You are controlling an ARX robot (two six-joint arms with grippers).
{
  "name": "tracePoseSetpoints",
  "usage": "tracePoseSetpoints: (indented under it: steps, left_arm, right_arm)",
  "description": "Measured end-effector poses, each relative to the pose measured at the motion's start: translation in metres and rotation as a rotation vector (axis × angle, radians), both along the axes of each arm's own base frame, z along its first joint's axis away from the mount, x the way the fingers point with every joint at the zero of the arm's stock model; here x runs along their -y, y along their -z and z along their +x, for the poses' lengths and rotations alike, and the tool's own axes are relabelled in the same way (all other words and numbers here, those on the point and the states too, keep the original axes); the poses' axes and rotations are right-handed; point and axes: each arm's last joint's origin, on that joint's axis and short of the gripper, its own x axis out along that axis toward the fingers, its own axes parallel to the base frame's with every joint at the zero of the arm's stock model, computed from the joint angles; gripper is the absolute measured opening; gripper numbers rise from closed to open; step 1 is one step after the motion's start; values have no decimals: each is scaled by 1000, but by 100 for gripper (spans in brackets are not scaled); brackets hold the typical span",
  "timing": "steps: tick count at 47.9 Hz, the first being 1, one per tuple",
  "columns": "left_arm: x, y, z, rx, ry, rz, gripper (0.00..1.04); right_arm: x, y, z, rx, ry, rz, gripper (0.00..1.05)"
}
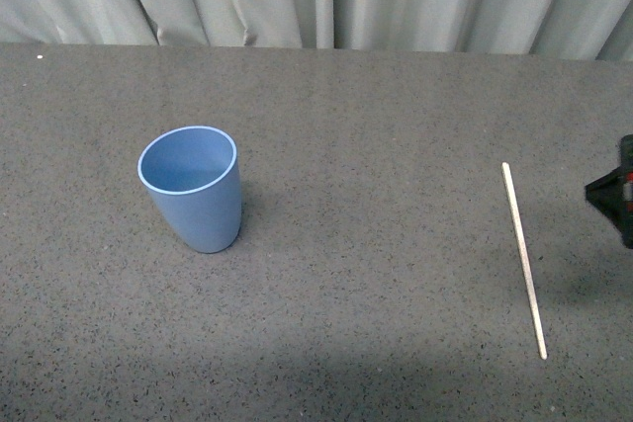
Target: Transfer chopsticks to blue cup
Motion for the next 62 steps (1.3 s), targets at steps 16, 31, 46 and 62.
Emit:
tracePoseSetpoints:
  steps: [16,31,46,62]
  left_arm:
    - [0,0,0,0,0,0,98]
    - [0,0,0,0,0,0,98]
    - [0,0,0,0,0,0,98]
    - [0,0,0,0,0,0,98]
  right_arm:
    - [-9,46,55,-191,56,56,95]
    - [-25,77,80,-364,49,60,95]
    - [-31,81,88,-386,55,42,71]
    - [-30,83,89,-410,67,34,14]
